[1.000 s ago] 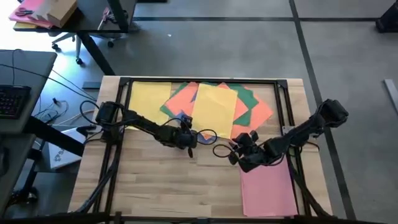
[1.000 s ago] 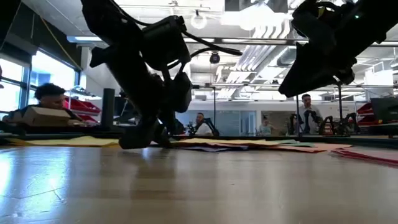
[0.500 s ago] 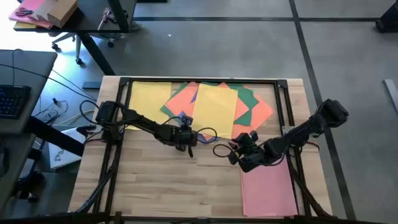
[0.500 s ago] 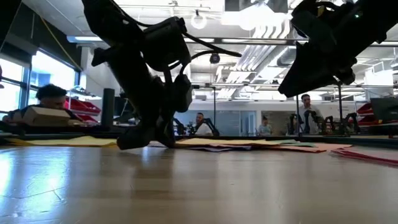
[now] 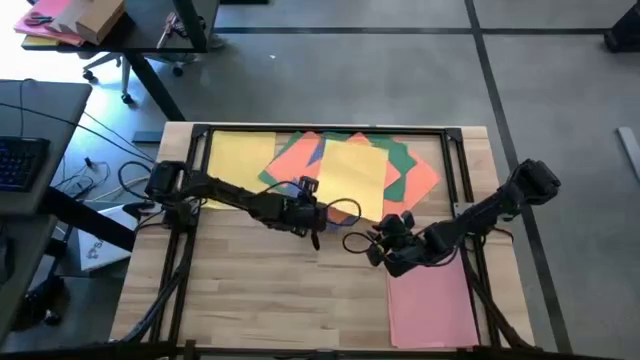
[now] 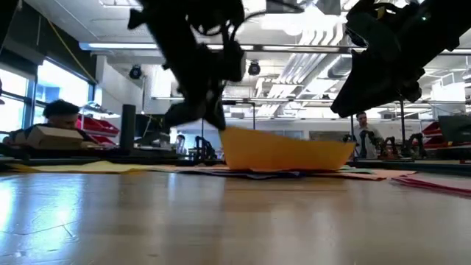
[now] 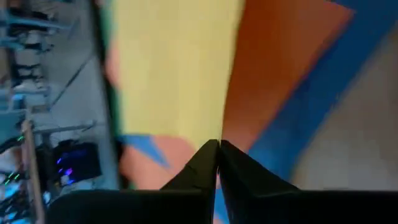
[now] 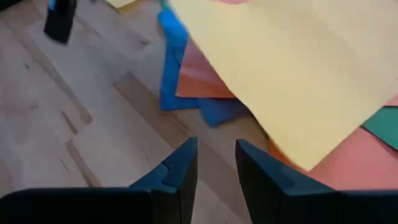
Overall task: Organize paper
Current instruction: Stack the yellow paper on top of the stacked yellow papers
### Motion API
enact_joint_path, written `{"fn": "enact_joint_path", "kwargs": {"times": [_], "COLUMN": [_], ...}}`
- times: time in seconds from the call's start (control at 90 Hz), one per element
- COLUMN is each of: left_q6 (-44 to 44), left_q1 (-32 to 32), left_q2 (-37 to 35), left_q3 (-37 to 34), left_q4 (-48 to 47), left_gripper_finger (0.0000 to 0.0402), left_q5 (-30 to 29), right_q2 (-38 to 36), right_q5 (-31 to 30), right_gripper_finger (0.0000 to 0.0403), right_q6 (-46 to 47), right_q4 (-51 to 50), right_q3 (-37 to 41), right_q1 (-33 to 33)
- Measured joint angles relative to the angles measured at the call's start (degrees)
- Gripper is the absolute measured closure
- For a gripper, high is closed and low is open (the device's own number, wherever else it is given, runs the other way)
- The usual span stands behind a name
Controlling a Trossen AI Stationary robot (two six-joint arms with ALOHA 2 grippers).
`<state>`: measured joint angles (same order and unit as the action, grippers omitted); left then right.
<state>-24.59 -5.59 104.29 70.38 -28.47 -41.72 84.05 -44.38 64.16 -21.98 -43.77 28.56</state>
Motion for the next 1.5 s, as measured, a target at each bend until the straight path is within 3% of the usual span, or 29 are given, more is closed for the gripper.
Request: {"fn": "enact_joint_path", "kwargs": {"times": [0.278, 0.411, 0.5, 0.656, 0.767, 0.933, 1.111, 1.311, 1.422, 1.5], "left_q6": [0.0, -7.1, -9.8, 0.3, 7.0, 3.7, -0.1, -6.8, -7.0, -5.9], "left_q1": [7.2, 11.8, 14.5, 18.1, 19.9, 20.2, 18.2, 15.6, 13.9, 12.3], "left_q2": [-11.0, -18.2, -22.3, -28.6, -32.9, -38.7, -41.2, -42.5, -42.4, -42.2], "left_q3": [5.2, 5.3, 5.2, 2.4, -4.4, -18.2, -28.6, -32.3, -32.4, -32.4], "left_q4": [-15.3, -22.3, -28.4, -45.2, -51.4, -48.3, -43.7, -41.1, -42.2, -41.8], "left_gripper_finger": [0.0401, 0.0401, 0.0401, 0.0402, 0.0402, 0.0401, 0.0401, 0.0401, 0.0401, 0.0401], "left_q5": [-9.7, -16.8, -17.1, -10.4, -5.6, 4.5, 6.8, 14.4, 22.8, 25.5], "right_q2": [-0.5, -1.0, -1.0, -1.0, -1.0, -1.0, -1.0, -1.0, -1.0, -1.0], "right_q5": [2.1, 4.1, 6.0, 12.5, 17.2, 21.1, 21.7, 23.2, 23.2, 23.2], "right_gripper_finger": [0.0308, 0.0308, 0.0308, 0.0308, 0.0309, 0.0309, 0.0309, 0.0309, 0.0309, 0.0309], "right_q6": [0.3, 0.3, -1.1, -4.1, -5.8, -5.6, -4.2, -4.2, -3.8, -3.0], "right_q4": [0.1, 0.9, 1.1, 1.7, 2.3, 3.1, 6.0, 7.3, 7.3, 7.3], "right_q3": [0.0, 0.0, 0.0, 0.0, 0.0, 0.0, 0.0, 0.0, 0.0, 0.0], "right_q1": [0.0, -0.1, -0.5, -2.7, -5.1, -9.8, -14.4, -18.5, -19.7, -20.0]}}
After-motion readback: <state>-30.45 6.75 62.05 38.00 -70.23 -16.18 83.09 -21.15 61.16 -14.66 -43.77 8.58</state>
